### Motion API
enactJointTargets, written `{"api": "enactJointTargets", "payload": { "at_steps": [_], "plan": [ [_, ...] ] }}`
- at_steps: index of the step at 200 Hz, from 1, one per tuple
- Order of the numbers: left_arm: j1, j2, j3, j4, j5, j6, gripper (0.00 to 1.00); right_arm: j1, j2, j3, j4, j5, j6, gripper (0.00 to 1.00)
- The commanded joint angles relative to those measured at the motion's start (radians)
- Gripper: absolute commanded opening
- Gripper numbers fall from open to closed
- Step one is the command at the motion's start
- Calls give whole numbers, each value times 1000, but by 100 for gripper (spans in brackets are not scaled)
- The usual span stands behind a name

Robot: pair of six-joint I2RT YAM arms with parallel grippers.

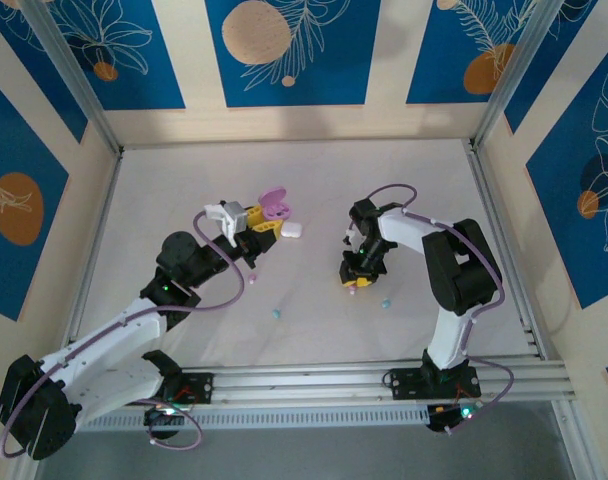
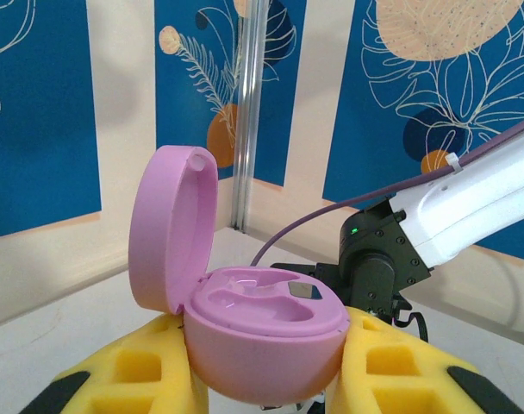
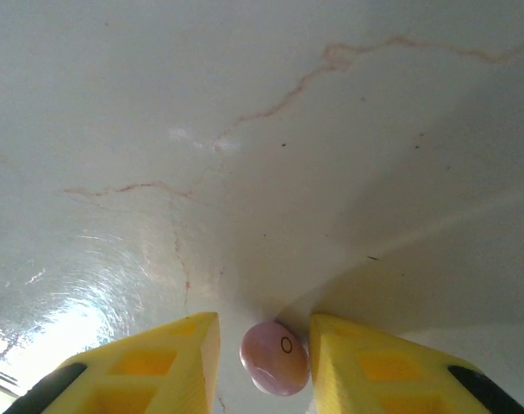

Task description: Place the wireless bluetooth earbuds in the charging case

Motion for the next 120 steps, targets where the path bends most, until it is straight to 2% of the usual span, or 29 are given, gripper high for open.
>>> {"api": "enactJointTargets", "payload": {
  "at_steps": [1, 49, 91, 120],
  "plan": [
    [-4, -22, 5, 10, -12, -4, 29, 4, -4, 13, -42, 10, 8, 35],
    [-6, -27, 2, 9, -13, -4, 29, 6, -6, 8, -46, -11, -2, 34],
    [-5, -31, 1, 6, -16, -1, 29, 5, -21, -1, -55, -35, -16, 37],
    [-5, -25, 2, 12, -15, -4, 29, 5, -28, -11, -58, -35, -17, 35]
  ]
}}
